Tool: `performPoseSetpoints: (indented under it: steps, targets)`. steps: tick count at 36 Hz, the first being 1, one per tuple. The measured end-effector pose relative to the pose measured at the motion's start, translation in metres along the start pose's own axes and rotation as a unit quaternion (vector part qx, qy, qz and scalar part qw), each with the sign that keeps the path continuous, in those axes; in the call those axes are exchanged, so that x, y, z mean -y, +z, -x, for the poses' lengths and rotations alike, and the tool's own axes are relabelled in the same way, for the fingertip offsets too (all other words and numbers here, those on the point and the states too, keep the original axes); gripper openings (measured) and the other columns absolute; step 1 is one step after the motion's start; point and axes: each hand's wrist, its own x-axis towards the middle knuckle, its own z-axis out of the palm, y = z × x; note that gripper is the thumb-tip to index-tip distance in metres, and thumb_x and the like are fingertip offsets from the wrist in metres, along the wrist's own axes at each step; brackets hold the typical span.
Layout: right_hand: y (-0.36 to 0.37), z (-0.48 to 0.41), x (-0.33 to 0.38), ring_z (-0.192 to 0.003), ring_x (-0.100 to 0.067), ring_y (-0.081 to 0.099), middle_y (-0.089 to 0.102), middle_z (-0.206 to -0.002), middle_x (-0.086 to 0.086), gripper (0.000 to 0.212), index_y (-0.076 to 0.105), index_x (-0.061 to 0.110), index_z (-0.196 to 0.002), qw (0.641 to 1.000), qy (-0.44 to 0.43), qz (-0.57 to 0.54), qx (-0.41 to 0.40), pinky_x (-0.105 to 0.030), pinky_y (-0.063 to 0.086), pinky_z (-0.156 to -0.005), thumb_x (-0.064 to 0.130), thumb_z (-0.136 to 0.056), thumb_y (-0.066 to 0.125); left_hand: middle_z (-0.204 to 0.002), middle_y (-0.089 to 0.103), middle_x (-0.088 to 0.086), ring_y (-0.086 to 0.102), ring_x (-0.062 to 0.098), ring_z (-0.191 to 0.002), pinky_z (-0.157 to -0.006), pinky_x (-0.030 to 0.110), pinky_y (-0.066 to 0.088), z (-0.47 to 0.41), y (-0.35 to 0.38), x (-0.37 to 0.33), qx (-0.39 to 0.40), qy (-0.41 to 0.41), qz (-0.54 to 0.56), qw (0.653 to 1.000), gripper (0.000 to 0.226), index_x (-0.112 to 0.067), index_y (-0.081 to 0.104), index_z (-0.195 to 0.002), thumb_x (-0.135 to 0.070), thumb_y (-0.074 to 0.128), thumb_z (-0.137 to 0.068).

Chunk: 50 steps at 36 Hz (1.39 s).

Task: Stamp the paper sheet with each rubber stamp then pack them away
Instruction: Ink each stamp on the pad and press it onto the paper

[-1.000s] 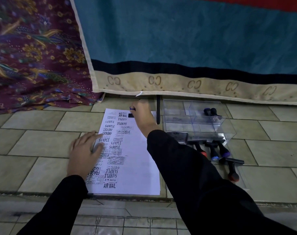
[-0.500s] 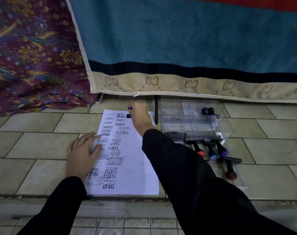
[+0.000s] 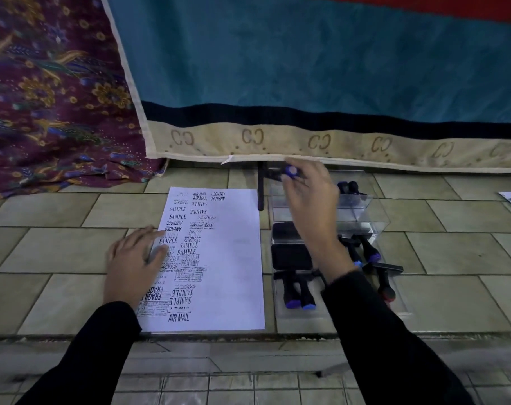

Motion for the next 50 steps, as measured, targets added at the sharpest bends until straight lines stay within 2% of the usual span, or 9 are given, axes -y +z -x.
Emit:
performPoseSetpoints:
  steps: [10,14,19,23,29,34,40,45,50]
  targets:
    - [-0.101,0.094,-0.042,-0.072,-0.005,0.059,0.057,-0.092,0.005,0.027,0.064,0.012,-0.099,0.985,0.024,0.155,-0.076,-0.011,0.049,-0.066,0.004,-0.076,0.075,-0.14,0.054,-0.004,0.045,0.023,-0.13,-0.113,0.041,0.018,-0.001,0.001,0.001,0.011,-0.004,-0.014,1.0,0.044,-0.03,0.063,-0.123,-0.046,0.046,-0.085]
    - [-0.115,0.129,-0.059,-0.069,-0.014,0.059,0.059,-0.088,0.0,0.03,0.065,0.008,-0.091,0.973,0.046,0.217,-0.056,-0.006,0.042,-0.069,-0.006,-0.068,0.078,-0.139,0.055,-0.004,0.045,0.022,-0.129,-0.112,0.04,0.019,0.0,0.002,0.002,0.008,-0.001,-0.011,1.0,0.043,-0.03,0.063,-0.122,-0.045,0.047,-0.085]
    - [-0.122,0.158,-0.066,-0.075,-0.023,0.063,0.063,-0.095,-0.008,0.032,0.066,0.005,-0.093,0.968,0.083,0.234,-0.034,-0.011,0.042,-0.073,-0.011,-0.067,0.076,-0.137,0.056,-0.006,0.047,0.021,-0.127,-0.111,0.039,0.02,-0.001,0.003,0.004,0.001,0.002,-0.003,1.0,0.042,-0.031,0.064,-0.121,-0.045,0.048,-0.084]
    - [-0.122,0.162,-0.063,-0.074,-0.02,0.063,0.062,-0.093,-0.009,0.031,0.067,0.004,-0.092,0.964,0.088,0.248,-0.026,0.001,0.037,-0.075,-0.01,-0.066,0.077,-0.136,0.057,-0.006,0.047,0.021,-0.127,-0.111,0.039,0.02,-0.001,0.005,0.006,-0.001,0.004,-0.003,1.0,0.043,-0.031,0.064,-0.12,-0.047,0.047,-0.084]
    - [-0.12,0.166,-0.064,-0.08,-0.022,0.065,0.062,-0.097,-0.01,0.027,0.068,0.004,-0.095,0.962,0.081,0.26,-0.012,-0.015,0.045,-0.072,-0.006,-0.071,0.075,-0.136,0.057,-0.006,0.047,0.02,-0.127,-0.112,0.041,0.02,-0.002,0.006,0.008,-0.004,0.005,0.001,1.0,0.044,-0.033,0.063,-0.12,-0.049,0.045,-0.083]
    - [-0.121,0.168,-0.063,-0.077,-0.025,0.064,0.062,-0.095,-0.012,0.027,0.068,0.003,-0.092,0.954,0.085,0.287,-0.025,0.002,0.034,-0.074,-0.008,-0.069,0.075,-0.137,0.056,-0.007,0.047,0.019,-0.128,-0.112,0.041,0.02,-0.003,0.007,0.01,-0.003,0.006,0.001,1.0,0.044,-0.034,0.063,-0.12,-0.051,0.043,-0.084]
    - [-0.123,0.167,-0.063,-0.075,-0.029,0.063,0.063,-0.093,-0.013,0.028,0.068,0.003,-0.089,0.948,0.08,0.309,0.006,-0.013,0.036,-0.065,-0.009,-0.066,0.077,-0.136,0.057,-0.006,0.047,0.02,-0.128,-0.112,0.042,0.021,-0.003,0.007,0.009,-0.002,0.007,-0.001,1.0,0.045,-0.033,0.063,-0.119,-0.052,0.043,-0.083]
    - [-0.125,0.168,-0.065,-0.077,-0.026,0.059,0.062,-0.09,-0.01,0.027,0.068,0.005,-0.087,0.946,0.085,0.312,0.025,-0.012,0.034,-0.068,-0.007,-0.066,0.078,-0.137,0.056,-0.006,0.046,0.02,-0.129,-0.112,0.042,0.02,-0.003,0.006,0.008,-0.001,0.003,-0.003,1.0,0.044,-0.033,0.063,-0.119,-0.05,0.044,-0.083]
    - [-0.125,0.144,-0.059,-0.08,-0.018,0.053,0.059,-0.089,-0.003,0.009,0.066,0.011,-0.087,0.956,0.052,0.288,-0.003,-0.018,0.038,-0.07,0.016,-0.081,0.067,-0.136,0.057,-0.005,0.047,0.021,-0.129,-0.111,0.039,0.02,-0.002,0.005,0.005,-0.006,0.003,0.002,1.0,0.044,-0.03,0.064,-0.119,-0.047,0.046,-0.083]
